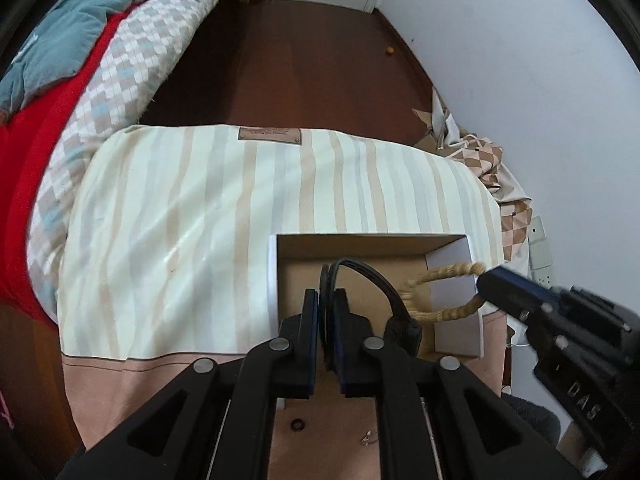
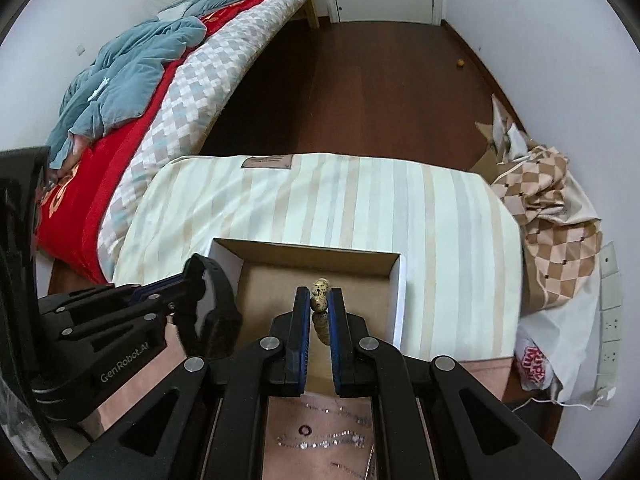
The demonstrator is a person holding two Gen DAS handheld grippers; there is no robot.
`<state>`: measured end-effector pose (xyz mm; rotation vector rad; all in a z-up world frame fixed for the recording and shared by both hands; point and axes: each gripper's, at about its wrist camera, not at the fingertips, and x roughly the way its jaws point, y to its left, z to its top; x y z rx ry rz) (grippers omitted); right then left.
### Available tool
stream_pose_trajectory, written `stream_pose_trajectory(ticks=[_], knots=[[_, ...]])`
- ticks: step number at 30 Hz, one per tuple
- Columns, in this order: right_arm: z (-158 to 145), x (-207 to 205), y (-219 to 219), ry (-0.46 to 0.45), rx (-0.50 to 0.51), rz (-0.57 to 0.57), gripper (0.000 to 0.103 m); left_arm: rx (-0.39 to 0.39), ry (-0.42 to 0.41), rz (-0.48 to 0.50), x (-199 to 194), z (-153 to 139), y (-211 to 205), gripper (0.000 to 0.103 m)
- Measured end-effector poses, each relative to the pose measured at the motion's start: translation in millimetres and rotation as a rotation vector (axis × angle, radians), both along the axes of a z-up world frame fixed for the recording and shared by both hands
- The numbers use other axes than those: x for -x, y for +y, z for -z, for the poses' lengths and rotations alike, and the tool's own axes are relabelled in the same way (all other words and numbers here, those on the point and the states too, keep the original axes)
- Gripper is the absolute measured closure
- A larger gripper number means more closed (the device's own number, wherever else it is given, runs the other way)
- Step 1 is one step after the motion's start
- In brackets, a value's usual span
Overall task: Organize jewelry
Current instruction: 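Carry the watch band into the box with the left tool while the right tool drops the bracelet in, then withdraw both tools from the box and move the right tool to the silver curb chain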
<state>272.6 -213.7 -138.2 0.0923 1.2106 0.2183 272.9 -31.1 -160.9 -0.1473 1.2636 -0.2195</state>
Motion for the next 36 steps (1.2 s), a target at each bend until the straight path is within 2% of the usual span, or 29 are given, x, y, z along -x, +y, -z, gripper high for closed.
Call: stream_pose_trajectory(ticks=[5,6,7,9,12,13,14,15,17,23,26,31,36], knots=[[15.3,-6.4,-14.5,0.073,-0.029,0.022,0.091,0.002,0.017,-0.014,-9.4,-0.6,-5.4,0.084],[14.6,-4.4,-17.1,0.075,-0.028,0.025,0.089,-0.004,0.014,-0.017,-9.5,-2.4,-5.9,0.07],[14.6,-2.1,-20.7,0.075,-0.026,0.032,0.082,-0.016,0.001,-0.022,-8.1,-5.8,-6.0,0.046],[13.6,2.0,-27.0,0.078,-0.031,0.044,0.059,-0.028,-0.023,-0.028,-5.2,-11.8,-6.0,0.017],[10.6,10.5,-30.8,0.067,0.001,0.049,0.045,-0.064,-0.047,-0.035,-1.9,-18.5,-4.9,0.016],[9.9,14.7,-29.9,0.058,0.028,0.047,0.042,-0.087,-0.055,-0.043,1.7,-20.6,-3.1,0.012],[9.5,17.6,-29.0,0.052,0.052,0.046,0.032,-0.103,-0.064,-0.05,4.9,-22.2,-1.3,0.007],[9.8,21.5,-26.9,0.045,0.087,0.045,0.016,-0.115,-0.071,-0.054,6.9,-23.4,-0.4,0.0],[11.7,29.0,-22.7,0.03,0.13,0.042,0.002,-0.169,-0.106,-0.073,16.4,-26.2,3.8,0.0],[22.3,46.6,-15.2,0.021,0.189,0.062,0.002,-0.256,-0.138,-0.107,40.6,-23.6,14.4,0.0],[20.1,53.7,-14.2,0.004,0.204,0.076,0.002,-0.268,-0.142,-0.118,49.2,-25.4,19.0,0.0],[5.3,64.2,-13.0,-0.028,0.206,0.092,0.002,-0.288,-0.176,-0.132,66.3,-37.3,20.6,0.0],[-18.5,82.7,-14.6,-0.075,0.201,0.114,0.002,-0.329,-0.238,-0.157,90.2,-62.1,21.2,0.0]])
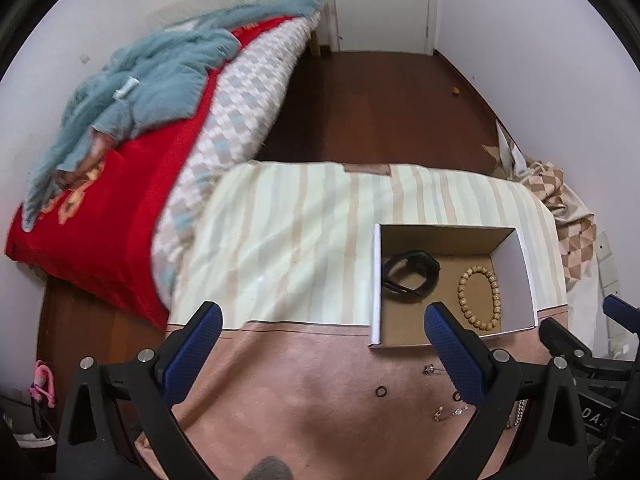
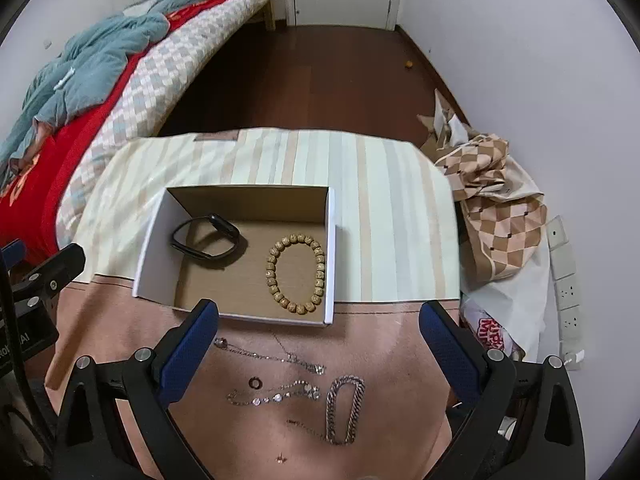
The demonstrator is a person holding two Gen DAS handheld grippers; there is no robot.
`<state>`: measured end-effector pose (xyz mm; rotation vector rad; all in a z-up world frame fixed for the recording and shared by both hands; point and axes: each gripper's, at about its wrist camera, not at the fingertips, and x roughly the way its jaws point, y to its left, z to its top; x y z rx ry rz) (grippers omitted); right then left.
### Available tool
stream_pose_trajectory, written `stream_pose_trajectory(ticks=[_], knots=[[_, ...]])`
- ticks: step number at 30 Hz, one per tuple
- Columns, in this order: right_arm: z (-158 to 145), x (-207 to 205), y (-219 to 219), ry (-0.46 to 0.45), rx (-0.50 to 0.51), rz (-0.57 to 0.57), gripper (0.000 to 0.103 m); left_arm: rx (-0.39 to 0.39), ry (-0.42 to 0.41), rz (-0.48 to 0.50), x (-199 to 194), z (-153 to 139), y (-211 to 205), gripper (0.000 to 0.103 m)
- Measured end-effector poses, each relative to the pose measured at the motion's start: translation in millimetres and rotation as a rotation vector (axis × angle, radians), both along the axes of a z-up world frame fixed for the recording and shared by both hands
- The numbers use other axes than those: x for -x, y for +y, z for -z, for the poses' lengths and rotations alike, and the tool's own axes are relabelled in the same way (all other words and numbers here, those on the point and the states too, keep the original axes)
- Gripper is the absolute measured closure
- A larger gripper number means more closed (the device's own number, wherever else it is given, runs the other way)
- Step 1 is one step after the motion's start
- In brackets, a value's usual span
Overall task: Organize jewelry
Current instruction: 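Withdraw both tools from the box and move the right tool to the silver curb chain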
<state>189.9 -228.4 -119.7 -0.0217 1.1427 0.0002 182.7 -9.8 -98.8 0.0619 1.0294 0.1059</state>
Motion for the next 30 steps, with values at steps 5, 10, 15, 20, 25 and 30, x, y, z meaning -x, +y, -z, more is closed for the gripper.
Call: stream_pose_trajectory(ticks=[5,10,15,20,25,30], knots=[[-28.0,24.8,0.0,-0.057,0.002,0.009,0.002,-0.022,-0.061,-0.007,24.4,-25.7,0.1,0.0],[-54.5,49.3,2.8,-0.111,0.009,0.013,0.002,-0.012,-0.106,-0.008,49.5,-46.0,0.4,0.0],[-80.4,75.3,4.2,-0.165,0.01,0.017,0.002,-0.003,-0.138,0.003,73.5,-63.5,-2.2,0.0],[-96.3,96.5,3.6,-0.196,0.002,0.019,0.002,0.01,-0.161,0.006,94.2,-73.8,-3.0,0.0],[-93.6,113.5,-8.8,-0.197,-0.029,0.051,0.002,0.022,-0.16,-0.018,104.4,-64.4,1.9,0.0],[-53.5,117.8,-36.2,-0.124,-0.071,0.124,0.002,0.011,-0.118,-0.046,103.8,-30.3,6.7,0.0]])
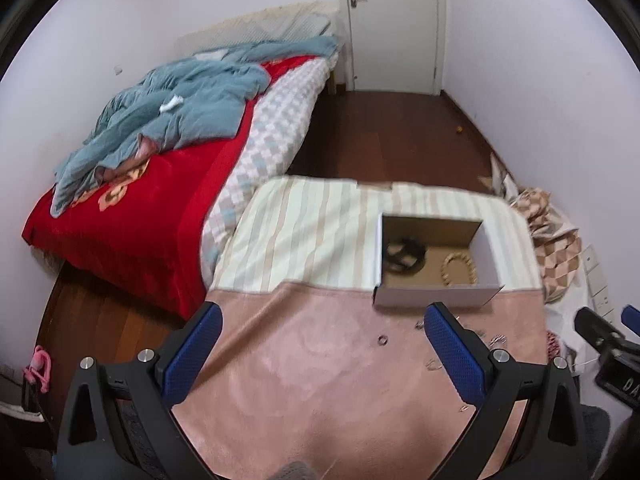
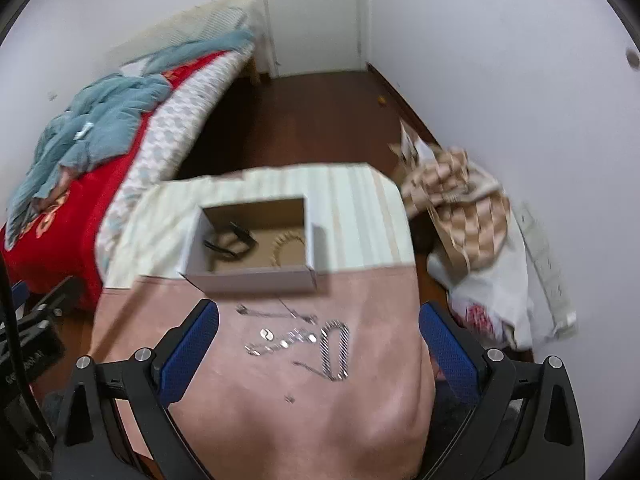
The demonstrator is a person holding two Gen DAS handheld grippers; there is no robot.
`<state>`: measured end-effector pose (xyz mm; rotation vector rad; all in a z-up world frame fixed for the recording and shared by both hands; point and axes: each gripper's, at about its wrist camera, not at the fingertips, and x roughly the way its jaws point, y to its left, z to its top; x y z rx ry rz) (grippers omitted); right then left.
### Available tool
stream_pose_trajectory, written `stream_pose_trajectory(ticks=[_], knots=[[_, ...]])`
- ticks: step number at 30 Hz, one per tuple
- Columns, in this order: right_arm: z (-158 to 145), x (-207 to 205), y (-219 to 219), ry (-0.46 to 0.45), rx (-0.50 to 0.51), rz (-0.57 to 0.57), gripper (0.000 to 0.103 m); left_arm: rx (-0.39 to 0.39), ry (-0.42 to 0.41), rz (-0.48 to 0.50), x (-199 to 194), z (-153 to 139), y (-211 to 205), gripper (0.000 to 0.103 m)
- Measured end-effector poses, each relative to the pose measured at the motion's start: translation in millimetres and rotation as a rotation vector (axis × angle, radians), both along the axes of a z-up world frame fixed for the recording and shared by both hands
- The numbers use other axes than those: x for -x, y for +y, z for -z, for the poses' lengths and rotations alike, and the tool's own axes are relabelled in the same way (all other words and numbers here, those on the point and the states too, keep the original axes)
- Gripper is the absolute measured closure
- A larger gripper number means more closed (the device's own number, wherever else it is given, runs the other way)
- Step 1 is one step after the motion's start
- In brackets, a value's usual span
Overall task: Organize jewelry
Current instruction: 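Withdraw both tools from the box and move the right tool to the silver curb chain, then grasp the silver curb chain with the right tool while the left tool grasps a small silver charm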
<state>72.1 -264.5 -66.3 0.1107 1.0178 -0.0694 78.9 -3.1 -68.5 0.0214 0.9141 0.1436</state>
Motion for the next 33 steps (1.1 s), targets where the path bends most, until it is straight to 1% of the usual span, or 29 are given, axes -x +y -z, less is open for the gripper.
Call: stream_pose_trajectory(ticks=[1,2,4,5,7,8,9,10,11,12,14,15,16,17,18,19,20,21,24,26,29,33], knots=[[13.4,-0.5,-5.9,0.025,-0.013,0.011,0.002,0.002,0.008,0.0,0.4,6.1,-0.3,0.0],[28.6,-0.9,-11.7,0.049,-0.022,0.023,0.002,-0.005,0.024,-0.003,-0.7,20.0,-0.2,0.0],[54.5,-1.5,-21.1,0.085,-0.04,0.035,0.002,-0.01,0.052,0.001,-1.3,37.8,-1.9,0.0],[70.8,-2.3,-25.7,0.106,-0.052,0.043,0.004,-0.013,0.082,-0.004,-3.9,53.8,-2.0,0.0],[98.7,-5.2,-32.1,0.146,-0.062,0.052,0.011,-0.01,0.115,-0.005,-5.6,71.3,-4.0,0.0],[108.3,-8.1,-34.1,0.16,-0.065,0.055,0.018,-0.012,0.137,-0.005,-8.3,83.7,-4.9,0.0],[124.4,-10.8,-37.0,0.179,-0.075,0.061,0.023,-0.017,0.152,-0.007,-10.4,92.1,-6.2,0.0],[135.5,-13.2,-38.5,0.192,-0.08,0.064,0.025,-0.021,0.176,-0.005,-13.6,104.1,-7.2,0.0],[148.9,-16.5,-40.8,0.211,-0.083,0.071,0.03,-0.024,0.191,-0.003,-15.8,112.0,-8.6,0.0],[156.9,-18.3,-41.5,0.222,-0.084,0.073,0.034,-0.027,0.199,-0.004,-17.9,116.6,-8.4,0.0],[176.9,-24.2,-41.7,0.254,-0.081,0.076,0.039,-0.036,0.22,-0.002,-22.6,128.5,-9.2,0.0],[182.0,-26.8,-40.6,0.264,-0.085,0.073,0.041,-0.04,0.231,0.001,-25.3,133.5,-10.0,0.0],[187.2,-27.9,-39.0,0.274,-0.085,0.068,0.045,-0.041,0.239,0.005,-27.8,137.1,-11.1,0.0],[186.5,-27.4,-36.0,0.254,-0.057,0.061,0.049,-0.042,0.245,0.007,-29.9,139.8,-11.7,0.0],[187.5,-28.8,-31.5,0.254,-0.041,0.045,0.056,-0.043,0.249,0.009,-32.4,142.3,-12.4,0.0],[187.5,-29.5,-27.5,0.249,-0.018,0.035,0.058,-0.04,0.249,0.014,-35.2,143.9,-14.3,0.0],[187.3,-29.8,-24.9,0.246,0.002,0.028,0.072,-0.037,0.249,0.018,-37.6,145.1,-16.3,0.0],[186.7,-29.7,-23.1,0.24,0.011,0.018,0.095,-0.032,0.248,0.026,-40.0,145.8,-18.6,0.0],[185.9,-28.9,-28.1,0.239,-0.009,0.025,0.095,-0.001,0.238,0.064,-49.7,145.5,-30.1,0.0],[180.7,-27.4,-36.1,0.216,-0.017,0.048,0.096,0.028,0.225,0.093,-55.8,146.1,-39.3,0.001],[173.7,-29.0,-50.3,0.197,-0.028,0.081,0.096,0.072,0.238,0.126,-66.5,151.9,-53.0,0.003],[169.6,-31.8,-60.9,0.185,-0.024,0.106,0.096,0.067,0.26,0.17,-78.2,163.5,-73.7,0.005]])
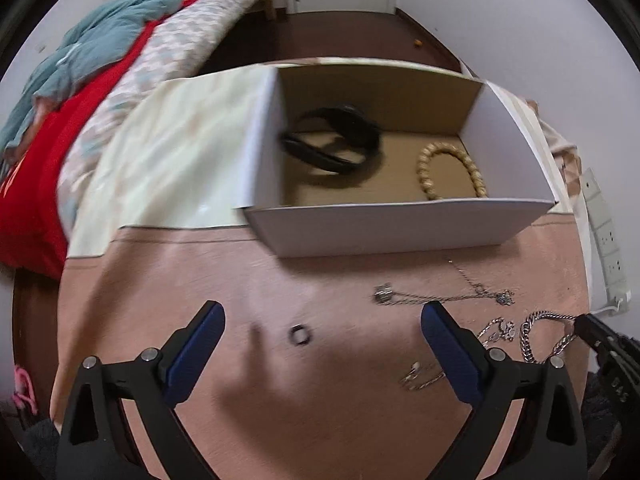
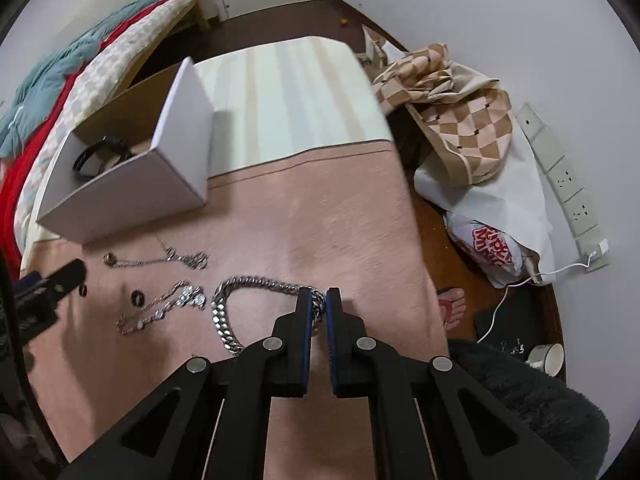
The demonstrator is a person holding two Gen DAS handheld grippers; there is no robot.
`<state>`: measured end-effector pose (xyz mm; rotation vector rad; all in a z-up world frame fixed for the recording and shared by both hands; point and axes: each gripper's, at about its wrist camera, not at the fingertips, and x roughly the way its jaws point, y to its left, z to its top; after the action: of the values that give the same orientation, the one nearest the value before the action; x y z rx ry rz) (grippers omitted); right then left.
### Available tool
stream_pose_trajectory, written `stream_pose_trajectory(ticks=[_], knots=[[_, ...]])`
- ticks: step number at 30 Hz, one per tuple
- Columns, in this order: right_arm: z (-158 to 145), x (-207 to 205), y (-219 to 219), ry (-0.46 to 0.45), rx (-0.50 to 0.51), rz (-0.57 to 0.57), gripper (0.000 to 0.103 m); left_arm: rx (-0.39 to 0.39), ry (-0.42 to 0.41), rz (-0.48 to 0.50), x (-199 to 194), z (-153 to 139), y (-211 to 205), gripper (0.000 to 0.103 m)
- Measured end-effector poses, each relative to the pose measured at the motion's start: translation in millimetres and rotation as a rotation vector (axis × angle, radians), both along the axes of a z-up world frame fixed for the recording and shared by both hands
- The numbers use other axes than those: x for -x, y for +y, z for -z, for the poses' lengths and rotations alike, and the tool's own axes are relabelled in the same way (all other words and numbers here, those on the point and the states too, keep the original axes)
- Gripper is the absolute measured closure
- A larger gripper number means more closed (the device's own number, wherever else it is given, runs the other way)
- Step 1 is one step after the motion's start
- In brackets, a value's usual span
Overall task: Organize jewelry
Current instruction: 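Grasp the silver curb chain with the right tool while the left tool grasps a small silver charm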
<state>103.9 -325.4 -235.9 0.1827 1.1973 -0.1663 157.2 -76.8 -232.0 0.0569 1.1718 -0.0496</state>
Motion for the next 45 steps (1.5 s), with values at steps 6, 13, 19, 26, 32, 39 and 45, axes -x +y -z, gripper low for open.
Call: stream_pose_trajectory(ticks=[6,13,19,26,32,39,45], knots=[[1.7,-3.0,-8.3,0.002,-0.001,0.017,0.096,-0.011,0.025,0.046,-6.6,16.2,-21.8,0.02],[3.5,-4.6,-9.0,0.004,0.003,0.02,0.096,-0.005,0.035,0.058,-10.2,21.7,-24.5,0.041],[2.2,-5.6,-8.6,-0.001,-0.002,0.018,0.096,0.027,0.028,0.084,-10.3,18.4,-28.0,0.094],[-18.3,-0.3,-2.3,-0.04,-0.033,-0.005,0.096,0.106,0.022,0.074,-0.6,4.8,-11.4,0.094],[-50.3,3.4,7.0,-0.095,-0.074,-0.042,0.101,0.165,-0.011,0.077,13.1,-29.0,6.8,0.094],[-88.9,1.4,21.7,-0.159,-0.09,-0.101,0.103,0.22,-0.078,0.107,24.4,-79.3,21.7,0.094],[-133.8,-7.7,35.3,-0.237,-0.112,-0.165,0.103,0.252,-0.135,0.117,22.0,-119.9,20.7,0.094]])
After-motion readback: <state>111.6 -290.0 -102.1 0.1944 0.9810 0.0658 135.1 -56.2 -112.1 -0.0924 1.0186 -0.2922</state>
